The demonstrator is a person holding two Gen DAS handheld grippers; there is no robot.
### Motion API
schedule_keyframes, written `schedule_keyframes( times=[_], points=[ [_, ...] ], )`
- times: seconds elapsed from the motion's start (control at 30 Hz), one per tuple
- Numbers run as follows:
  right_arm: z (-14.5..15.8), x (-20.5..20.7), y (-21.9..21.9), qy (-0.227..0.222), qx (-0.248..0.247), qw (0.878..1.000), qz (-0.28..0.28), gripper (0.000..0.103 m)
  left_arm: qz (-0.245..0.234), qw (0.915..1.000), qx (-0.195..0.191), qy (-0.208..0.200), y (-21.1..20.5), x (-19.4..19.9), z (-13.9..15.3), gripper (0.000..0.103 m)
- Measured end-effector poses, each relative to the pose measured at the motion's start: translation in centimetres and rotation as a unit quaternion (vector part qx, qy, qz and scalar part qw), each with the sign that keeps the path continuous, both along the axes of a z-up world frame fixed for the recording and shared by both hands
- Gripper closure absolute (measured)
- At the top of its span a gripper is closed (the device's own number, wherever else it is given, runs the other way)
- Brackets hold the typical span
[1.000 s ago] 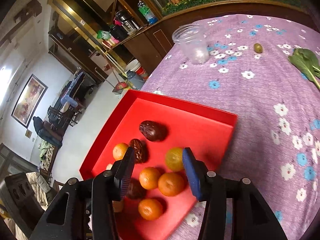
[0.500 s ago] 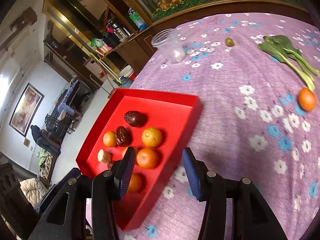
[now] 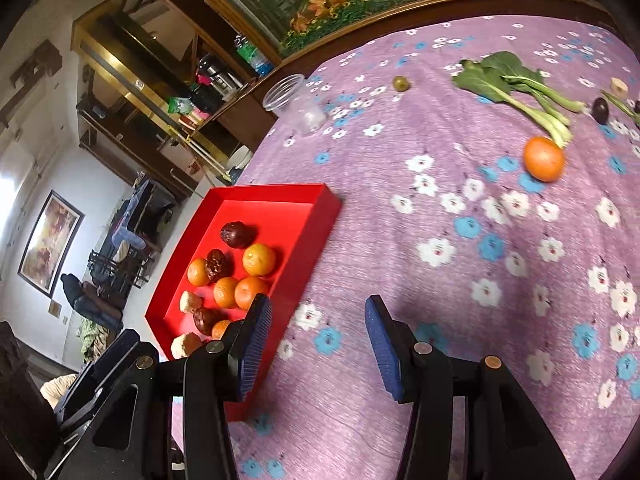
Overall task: Organize fruits
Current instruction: 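Move both tools back to the table toward the mandarin and bread roll, then grasp the mandarin with the left tool while the right tool grasps the beige bread roll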
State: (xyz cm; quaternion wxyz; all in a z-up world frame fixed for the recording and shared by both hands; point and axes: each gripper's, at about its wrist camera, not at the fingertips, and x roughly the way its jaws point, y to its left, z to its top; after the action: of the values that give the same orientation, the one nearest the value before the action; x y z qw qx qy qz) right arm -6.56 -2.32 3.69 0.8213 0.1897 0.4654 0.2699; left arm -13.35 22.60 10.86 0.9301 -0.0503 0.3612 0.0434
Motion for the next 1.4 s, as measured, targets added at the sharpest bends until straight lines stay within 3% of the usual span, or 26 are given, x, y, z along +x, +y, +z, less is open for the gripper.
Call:
schedule_keyframes(
  times=[0.33,0.63,0.73,0.83,1.03,1.2,1.4],
  points=[
    [-1.9,-1.2,-5.6,0.013,-0.002,1.000,-0.027,0.049,-0.029,0.9995,0.007,0.014,-2.2,0.1,-0.2,0.038],
    [-2.9,-2.9,-13.9,0.023,-0.017,0.996,-0.084,0.049,-0.082,0.9926,-0.075,0.051,-3.4,1.3,-1.8,0.037],
    [-2.6,-3.2,-16.7,0.017,-0.023,0.994,-0.107,0.049,-0.104,0.9873,-0.105,0.059,-4.0,1.5,-2.2,0.035],
    [-2.0,-3.4,-19.2,0.006,-0.031,0.991,-0.133,0.047,-0.130,0.9767,-0.156,0.071,-4.4,1.9,-2.6,0.030],
    [-1.7,-3.1,-23.5,-0.004,-0.041,0.982,-0.182,0.046,-0.164,0.9615,-0.204,0.083,-6.3,2.5,-3.3,0.027],
    [-1.6,-2.0,-24.9,-0.009,-0.051,0.977,-0.206,0.046,-0.167,0.9657,-0.174,0.095,-8.1,3.6,-3.6,0.027],
    [-1.2,0.5,-24.5,-0.032,-0.086,0.970,-0.225,0.046,-0.164,0.9799,-0.091,0.070,-10.5,5.9,-1.9,0.027]
  ],
)
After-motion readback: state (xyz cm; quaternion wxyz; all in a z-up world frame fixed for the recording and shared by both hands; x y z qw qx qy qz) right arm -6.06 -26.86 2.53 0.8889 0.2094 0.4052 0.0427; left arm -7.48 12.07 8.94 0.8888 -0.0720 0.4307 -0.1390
